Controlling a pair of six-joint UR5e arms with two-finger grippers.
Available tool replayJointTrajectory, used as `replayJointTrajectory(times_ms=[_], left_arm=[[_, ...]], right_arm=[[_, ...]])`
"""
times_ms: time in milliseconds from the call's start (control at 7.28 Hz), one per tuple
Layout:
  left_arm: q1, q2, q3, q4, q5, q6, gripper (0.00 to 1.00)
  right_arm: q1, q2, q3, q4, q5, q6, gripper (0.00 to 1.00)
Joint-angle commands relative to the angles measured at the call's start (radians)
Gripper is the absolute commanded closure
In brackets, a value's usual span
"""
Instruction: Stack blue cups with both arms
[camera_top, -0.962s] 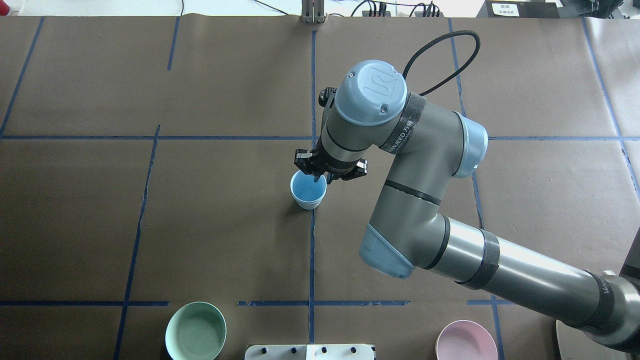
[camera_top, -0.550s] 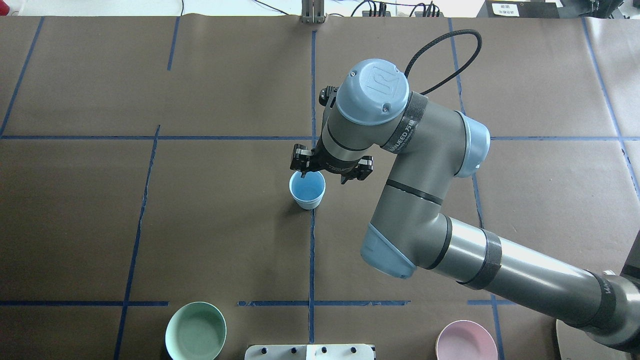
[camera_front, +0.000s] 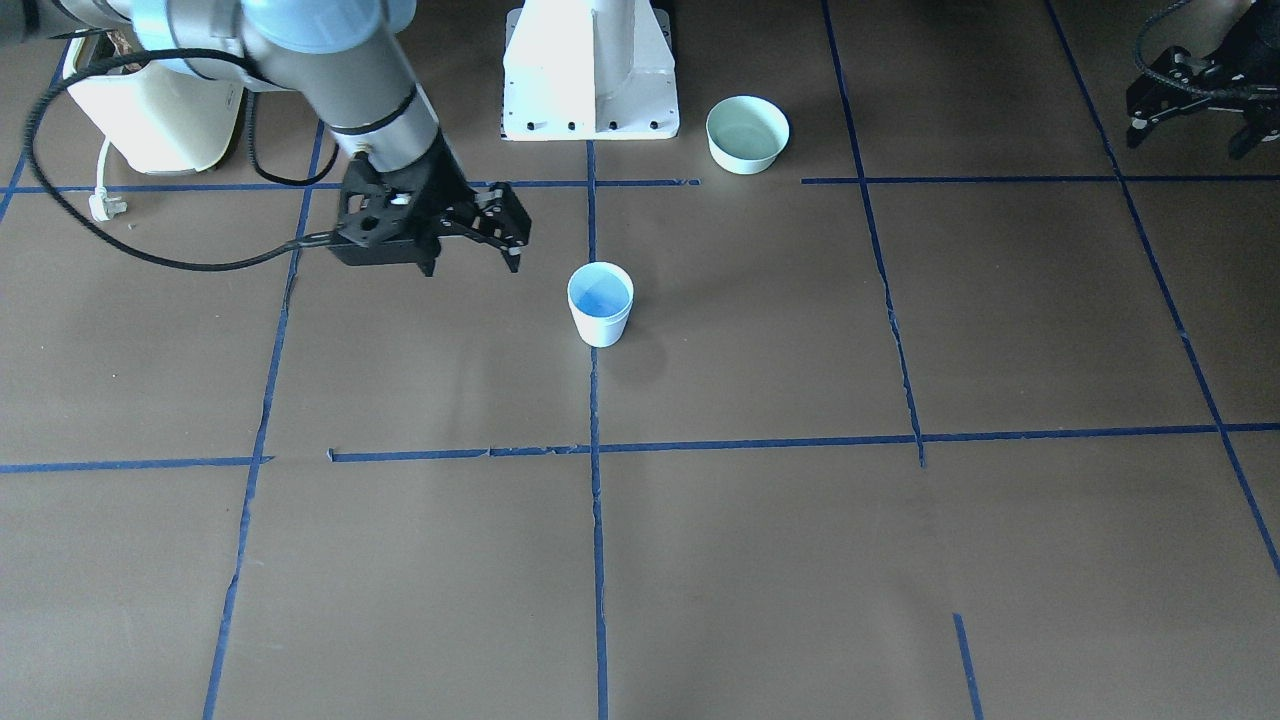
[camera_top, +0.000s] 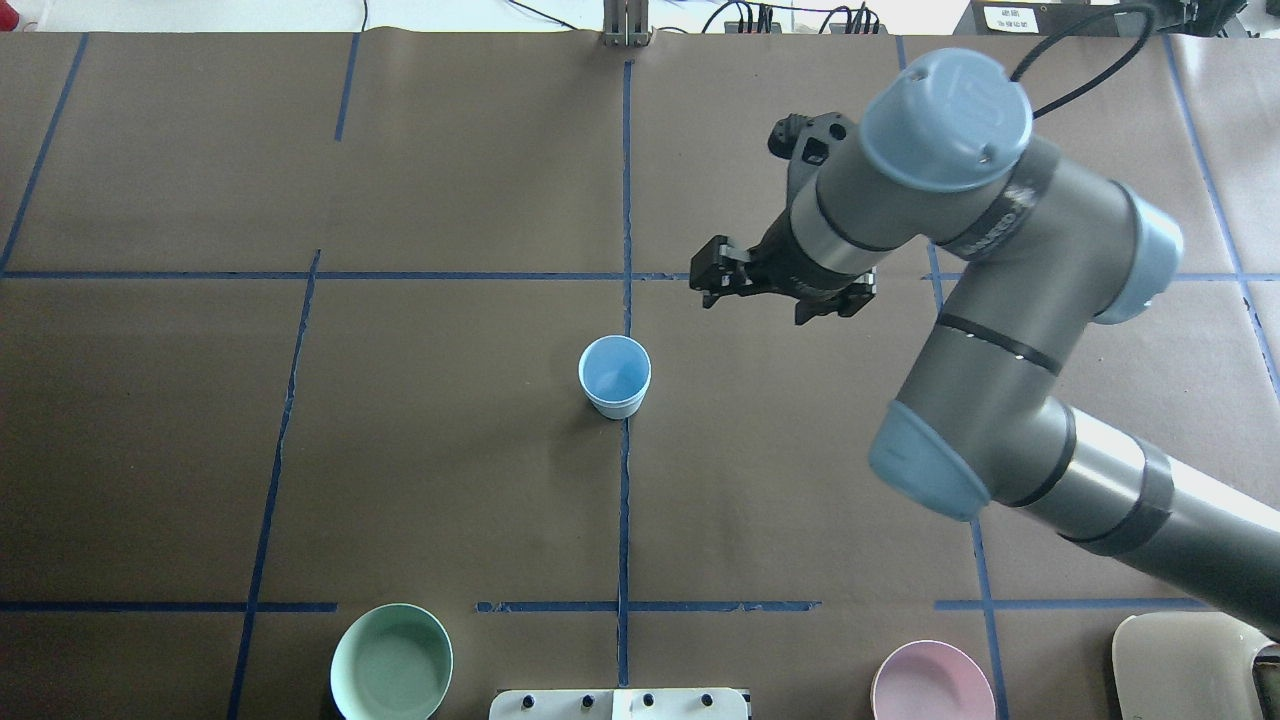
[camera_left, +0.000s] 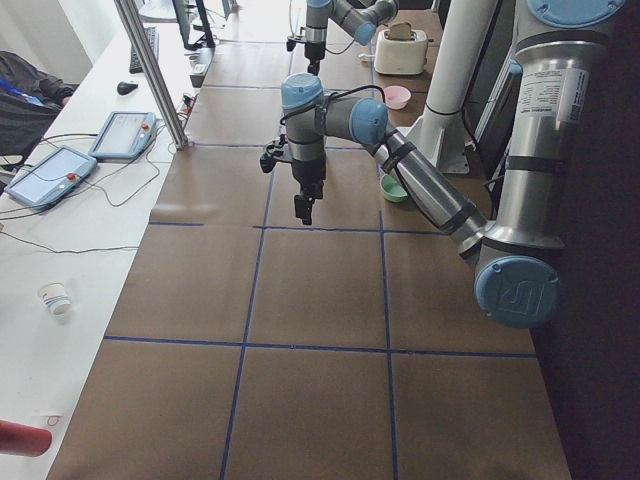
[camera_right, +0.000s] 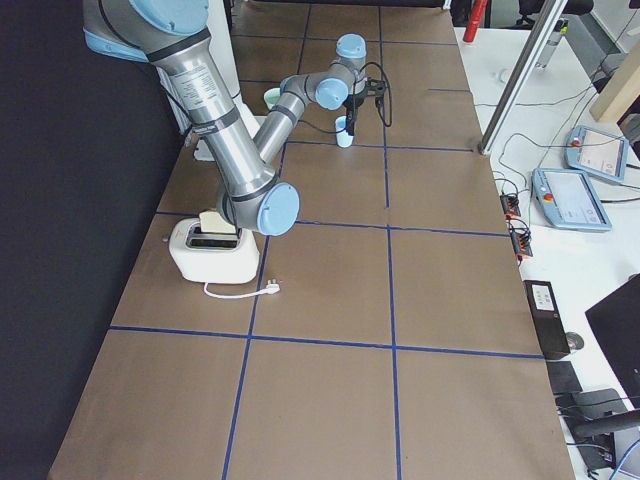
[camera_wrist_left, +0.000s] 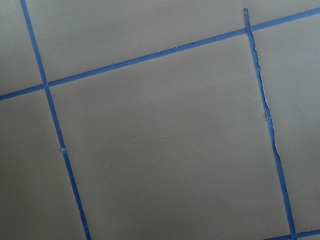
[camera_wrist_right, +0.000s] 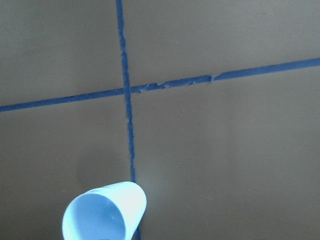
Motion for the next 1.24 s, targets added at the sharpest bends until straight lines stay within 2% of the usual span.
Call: replayJointTrajectory(times_ms=[0, 137, 275, 412, 550, 687, 824, 962, 1099], left_arm=[[-0.004, 0.003, 0.001, 0.000, 0.000, 0.000, 0.00], [-0.019, 0.005, 0.002, 0.003, 0.000, 0.020, 0.00], [-0.068, 0.023, 0.040, 0.001, -0.022, 0.084, 0.00], [-0.160, 0.023, 0.141, 0.000, -0.091, 0.224, 0.00], [-0.262, 0.023, 0.285, -0.003, -0.163, 0.364, 0.00], [-0.336, 0.023, 0.417, -0.052, -0.218, 0.408, 0.00], [-0.372, 0.024, 0.518, -0.136, -0.222, 0.411, 0.00], [-0.381, 0.038, 0.606, -0.211, -0.221, 0.408, 0.00], [-0.381, 0.041, 0.707, -0.356, -0.221, 0.399, 0.00]], right_arm=[[0.164, -0.142, 0.035, 0.001, 0.095, -0.236, 0.00], [0.230, -0.247, 0.053, 0.008, 0.115, -0.411, 0.00], [0.346, -0.335, 0.045, 0.009, 0.187, -0.617, 0.00], [0.457, -0.412, 0.015, 0.012, 0.236, -0.801, 0.00], [0.543, -0.469, -0.040, 0.012, 0.265, -0.981, 0.00], [0.612, -0.524, -0.088, 0.013, 0.278, -1.092, 0.00], [0.661, -0.558, -0.099, 0.013, 0.281, -1.105, 0.00], [0.666, -0.547, -0.105, 0.015, 0.273, -1.102, 0.00], [0.674, -0.570, -0.110, 0.013, 0.269, -1.105, 0.00]])
